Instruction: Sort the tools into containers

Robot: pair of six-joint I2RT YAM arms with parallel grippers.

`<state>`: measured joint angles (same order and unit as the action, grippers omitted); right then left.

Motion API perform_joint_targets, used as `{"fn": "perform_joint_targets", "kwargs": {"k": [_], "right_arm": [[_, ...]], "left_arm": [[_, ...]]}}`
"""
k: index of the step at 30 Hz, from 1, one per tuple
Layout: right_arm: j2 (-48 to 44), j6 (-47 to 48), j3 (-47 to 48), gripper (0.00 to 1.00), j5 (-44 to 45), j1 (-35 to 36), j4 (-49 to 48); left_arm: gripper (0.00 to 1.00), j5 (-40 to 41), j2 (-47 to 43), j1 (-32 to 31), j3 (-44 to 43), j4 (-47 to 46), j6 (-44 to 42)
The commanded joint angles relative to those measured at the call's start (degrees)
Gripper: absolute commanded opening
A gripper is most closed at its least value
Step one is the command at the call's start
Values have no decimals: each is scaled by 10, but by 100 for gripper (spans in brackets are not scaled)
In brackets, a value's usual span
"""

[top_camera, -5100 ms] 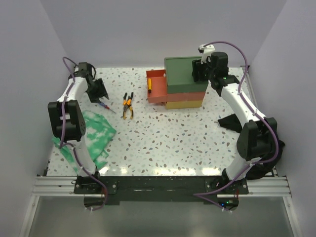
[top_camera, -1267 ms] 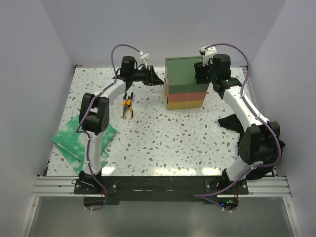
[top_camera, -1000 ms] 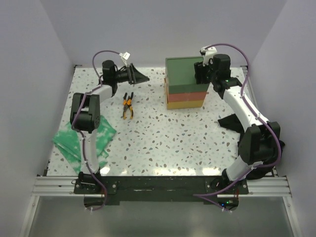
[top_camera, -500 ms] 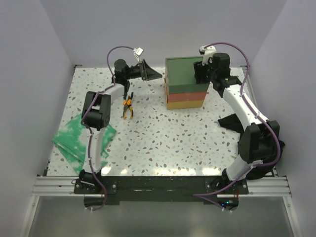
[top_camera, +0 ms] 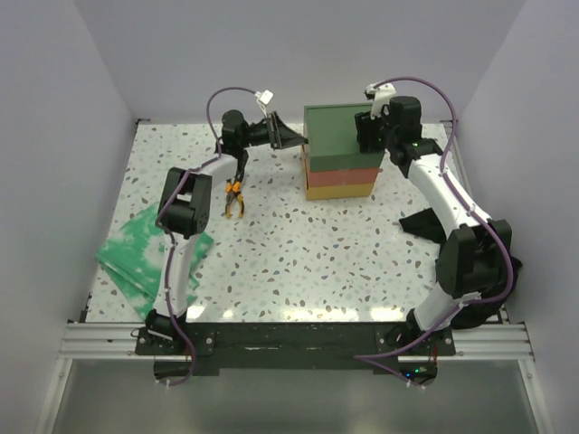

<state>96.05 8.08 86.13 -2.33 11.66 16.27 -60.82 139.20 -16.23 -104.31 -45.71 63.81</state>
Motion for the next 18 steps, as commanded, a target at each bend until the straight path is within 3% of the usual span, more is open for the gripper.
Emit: {"fn": "perform_joint_targets", "kwargs": {"k": [1,9,13,18], "right_arm": [[27,22,-32,63,16,-1,105],[19,21,-48,63,17,-1,100],[17,23,-54,63,17,0,98],[16,25,-59,64,18,-1,94]], "left_arm": [[42,26,4,-13,-23,-5,-22],[30,40,-2,-13,-24,5,-34],[16,24,-10,-10,-25,-4,-43],[7,-5,-46,18,28,-34,-33]]}}
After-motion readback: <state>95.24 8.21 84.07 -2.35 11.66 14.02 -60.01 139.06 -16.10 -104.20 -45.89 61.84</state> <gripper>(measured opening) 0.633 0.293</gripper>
